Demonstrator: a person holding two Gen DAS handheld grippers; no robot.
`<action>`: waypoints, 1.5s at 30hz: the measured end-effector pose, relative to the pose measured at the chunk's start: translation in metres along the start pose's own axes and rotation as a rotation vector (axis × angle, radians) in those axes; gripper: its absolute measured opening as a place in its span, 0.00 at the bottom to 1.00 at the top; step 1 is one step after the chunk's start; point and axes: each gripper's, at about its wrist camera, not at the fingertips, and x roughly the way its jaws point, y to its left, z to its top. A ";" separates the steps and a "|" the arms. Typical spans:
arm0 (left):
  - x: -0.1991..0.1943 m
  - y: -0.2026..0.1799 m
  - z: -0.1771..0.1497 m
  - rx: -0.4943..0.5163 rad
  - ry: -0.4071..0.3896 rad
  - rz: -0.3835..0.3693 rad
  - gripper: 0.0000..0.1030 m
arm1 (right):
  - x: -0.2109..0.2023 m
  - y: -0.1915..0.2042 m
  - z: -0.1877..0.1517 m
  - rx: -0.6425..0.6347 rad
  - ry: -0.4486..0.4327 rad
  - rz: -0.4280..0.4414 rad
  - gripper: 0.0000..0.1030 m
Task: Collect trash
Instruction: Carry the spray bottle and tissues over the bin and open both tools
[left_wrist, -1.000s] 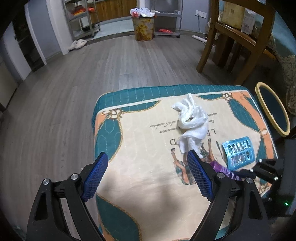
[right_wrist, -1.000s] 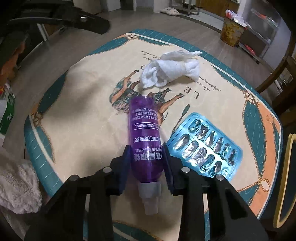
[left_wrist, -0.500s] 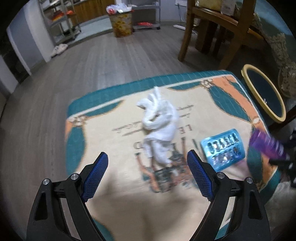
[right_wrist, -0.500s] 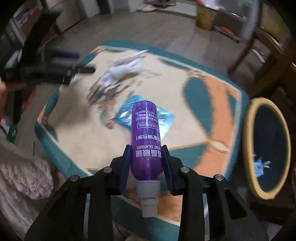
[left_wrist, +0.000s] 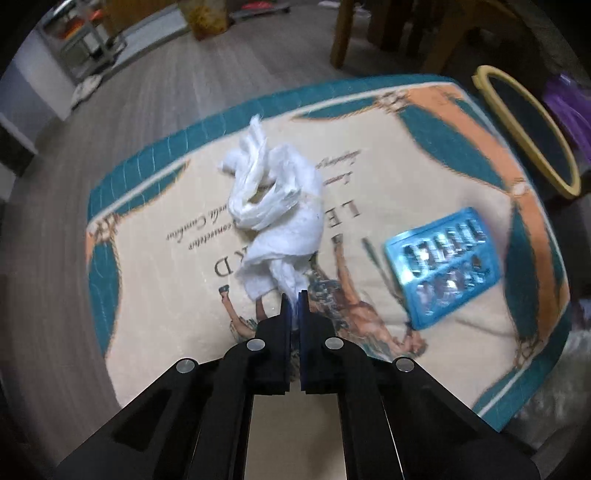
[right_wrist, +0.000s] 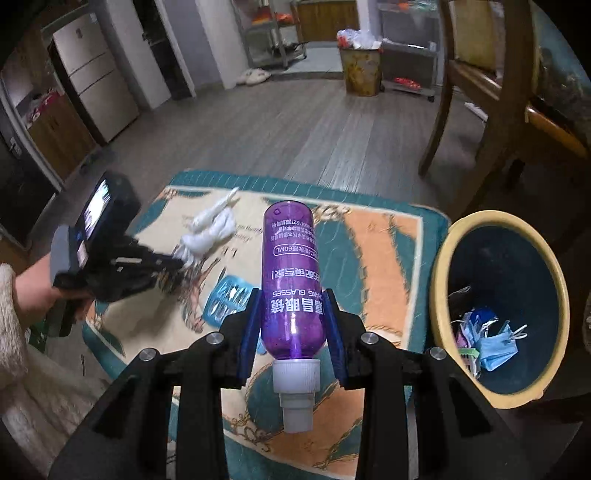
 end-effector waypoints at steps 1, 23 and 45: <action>-0.007 -0.003 -0.001 0.017 -0.022 -0.001 0.04 | -0.003 -0.003 0.002 0.015 -0.011 0.004 0.31; -0.165 -0.028 0.026 0.076 -0.424 -0.120 0.03 | -0.054 -0.031 0.020 0.102 -0.166 -0.009 0.31; -0.152 -0.155 0.112 0.205 -0.461 -0.236 0.03 | -0.075 -0.128 -0.013 0.251 -0.186 -0.101 0.31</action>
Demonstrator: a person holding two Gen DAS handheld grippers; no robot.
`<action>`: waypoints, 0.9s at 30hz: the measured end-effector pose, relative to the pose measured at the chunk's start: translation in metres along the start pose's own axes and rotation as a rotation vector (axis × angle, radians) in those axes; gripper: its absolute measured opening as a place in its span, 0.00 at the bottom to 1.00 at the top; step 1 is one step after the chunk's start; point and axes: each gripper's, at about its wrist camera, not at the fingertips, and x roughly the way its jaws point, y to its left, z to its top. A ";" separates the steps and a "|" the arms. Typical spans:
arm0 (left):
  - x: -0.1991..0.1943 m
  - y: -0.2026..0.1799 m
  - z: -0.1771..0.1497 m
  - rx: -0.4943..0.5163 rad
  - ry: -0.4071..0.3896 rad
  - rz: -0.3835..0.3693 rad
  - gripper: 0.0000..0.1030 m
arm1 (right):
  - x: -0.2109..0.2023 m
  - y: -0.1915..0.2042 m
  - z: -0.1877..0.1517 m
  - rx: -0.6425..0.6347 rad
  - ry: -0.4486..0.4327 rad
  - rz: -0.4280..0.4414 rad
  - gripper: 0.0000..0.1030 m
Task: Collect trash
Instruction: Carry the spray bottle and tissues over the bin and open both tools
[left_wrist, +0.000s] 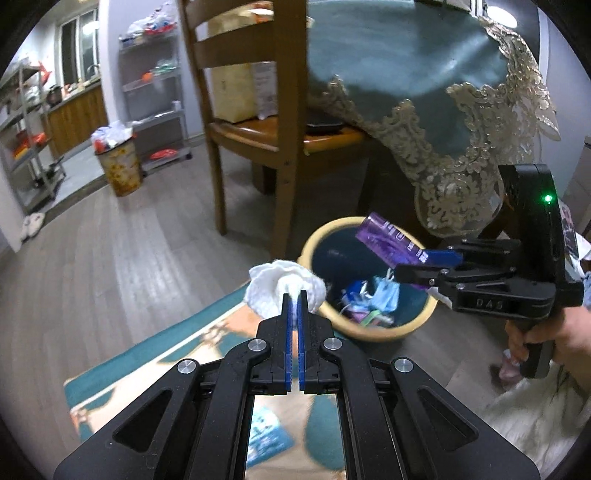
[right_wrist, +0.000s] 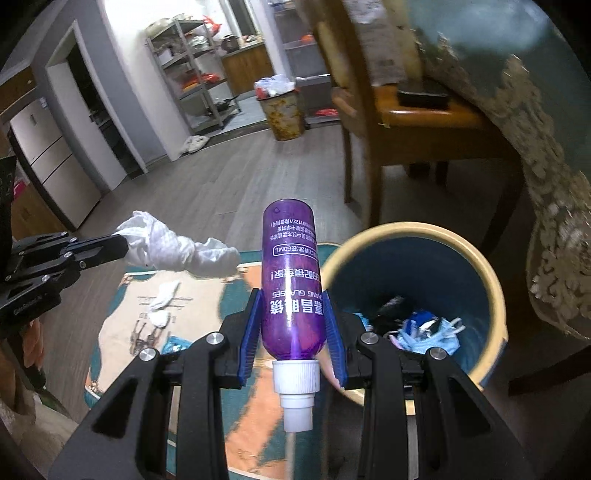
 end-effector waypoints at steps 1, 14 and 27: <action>0.006 -0.005 0.004 0.002 0.002 -0.008 0.03 | 0.000 -0.007 0.000 0.009 0.002 -0.007 0.31; 0.094 -0.071 0.016 0.054 0.067 -0.088 0.03 | 0.021 -0.090 -0.013 0.126 0.092 -0.115 0.31; 0.153 -0.082 -0.008 0.087 0.172 -0.004 0.06 | 0.047 -0.106 -0.020 0.141 0.134 -0.146 0.32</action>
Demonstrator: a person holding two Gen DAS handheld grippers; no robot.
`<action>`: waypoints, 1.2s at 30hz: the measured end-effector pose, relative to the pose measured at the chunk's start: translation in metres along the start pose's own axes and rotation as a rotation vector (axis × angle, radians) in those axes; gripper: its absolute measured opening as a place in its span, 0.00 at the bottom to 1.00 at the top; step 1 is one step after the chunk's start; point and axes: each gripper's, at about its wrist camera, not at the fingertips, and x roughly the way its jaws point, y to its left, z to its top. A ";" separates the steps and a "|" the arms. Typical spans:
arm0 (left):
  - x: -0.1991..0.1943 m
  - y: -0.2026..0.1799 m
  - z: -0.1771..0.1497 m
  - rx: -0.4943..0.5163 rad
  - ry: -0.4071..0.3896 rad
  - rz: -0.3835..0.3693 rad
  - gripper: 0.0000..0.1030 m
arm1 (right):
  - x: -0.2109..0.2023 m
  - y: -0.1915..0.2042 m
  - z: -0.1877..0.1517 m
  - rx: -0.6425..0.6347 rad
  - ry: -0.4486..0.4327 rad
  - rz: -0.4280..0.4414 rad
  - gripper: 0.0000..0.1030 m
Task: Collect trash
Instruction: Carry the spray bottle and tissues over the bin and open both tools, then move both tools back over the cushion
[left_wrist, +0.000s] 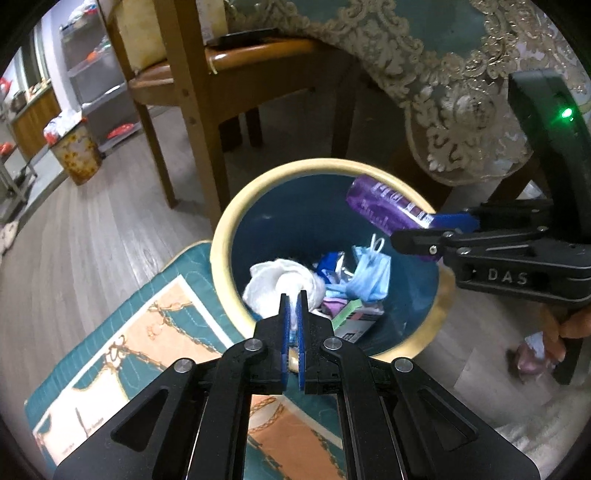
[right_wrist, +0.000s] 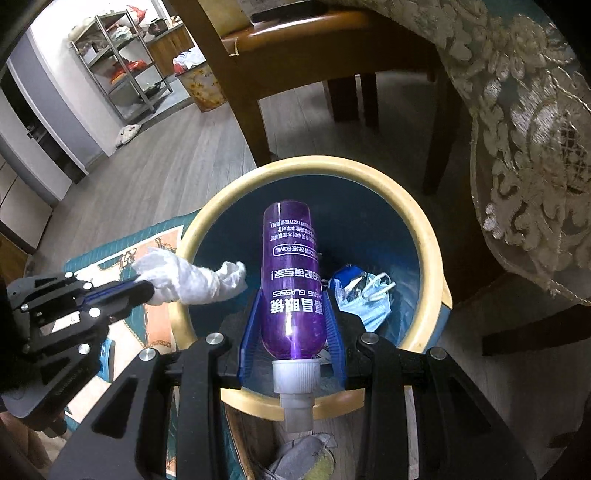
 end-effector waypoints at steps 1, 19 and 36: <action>0.000 0.001 0.000 -0.001 -0.002 0.011 0.09 | -0.002 0.000 0.000 0.003 -0.008 0.004 0.34; -0.062 0.041 -0.016 -0.083 -0.114 0.087 0.90 | -0.033 0.026 0.008 -0.015 -0.106 -0.028 0.94; -0.139 0.132 -0.095 -0.191 -0.115 0.223 0.93 | -0.024 0.143 -0.013 -0.257 -0.065 0.005 0.94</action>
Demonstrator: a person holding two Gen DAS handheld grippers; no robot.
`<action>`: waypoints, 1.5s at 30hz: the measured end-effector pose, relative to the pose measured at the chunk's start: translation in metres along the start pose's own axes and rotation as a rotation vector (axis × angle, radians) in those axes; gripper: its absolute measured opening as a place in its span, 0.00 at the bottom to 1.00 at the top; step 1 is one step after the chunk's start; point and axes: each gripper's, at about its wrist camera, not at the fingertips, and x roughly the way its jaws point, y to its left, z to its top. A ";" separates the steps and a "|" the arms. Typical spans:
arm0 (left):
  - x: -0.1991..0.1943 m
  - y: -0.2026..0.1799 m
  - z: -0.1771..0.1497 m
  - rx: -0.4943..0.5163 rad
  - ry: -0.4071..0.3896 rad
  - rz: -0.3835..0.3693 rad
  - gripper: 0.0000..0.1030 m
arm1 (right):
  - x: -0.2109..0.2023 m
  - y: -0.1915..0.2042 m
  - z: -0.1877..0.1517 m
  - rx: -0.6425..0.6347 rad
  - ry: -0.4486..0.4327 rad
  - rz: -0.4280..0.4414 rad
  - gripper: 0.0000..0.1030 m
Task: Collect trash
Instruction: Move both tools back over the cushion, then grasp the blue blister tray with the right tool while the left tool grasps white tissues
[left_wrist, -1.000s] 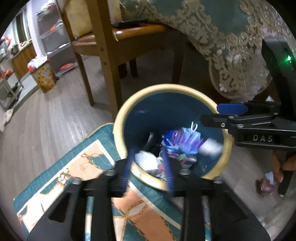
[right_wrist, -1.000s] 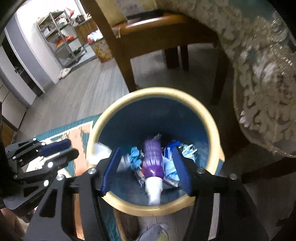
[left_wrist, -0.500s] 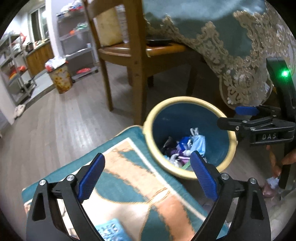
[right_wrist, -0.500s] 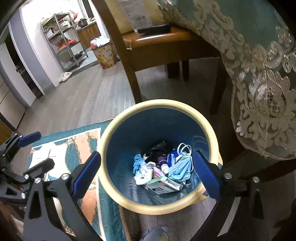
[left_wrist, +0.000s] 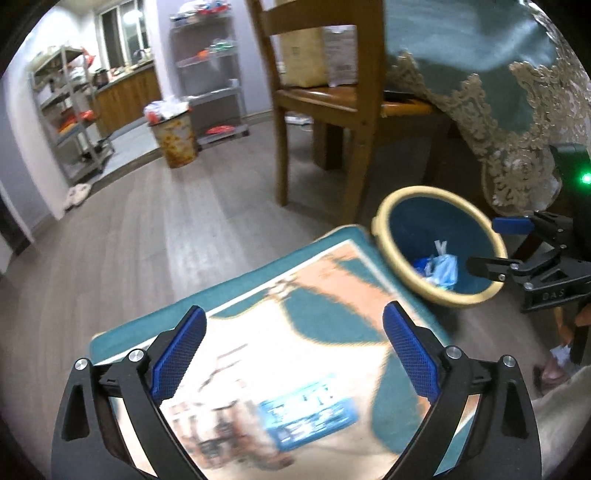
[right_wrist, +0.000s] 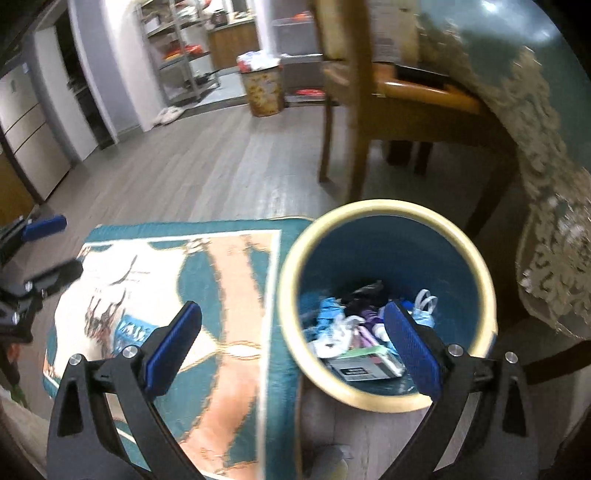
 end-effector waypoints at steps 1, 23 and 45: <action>-0.001 0.006 -0.003 -0.006 0.002 0.009 0.93 | 0.003 0.010 0.000 -0.024 0.006 0.005 0.94; -0.009 0.117 -0.082 -0.088 0.121 0.130 0.94 | 0.070 0.168 -0.048 -0.481 0.147 0.166 0.94; 0.033 0.154 -0.099 -0.313 0.228 0.101 0.94 | 0.137 0.205 -0.069 -0.688 0.244 0.303 0.76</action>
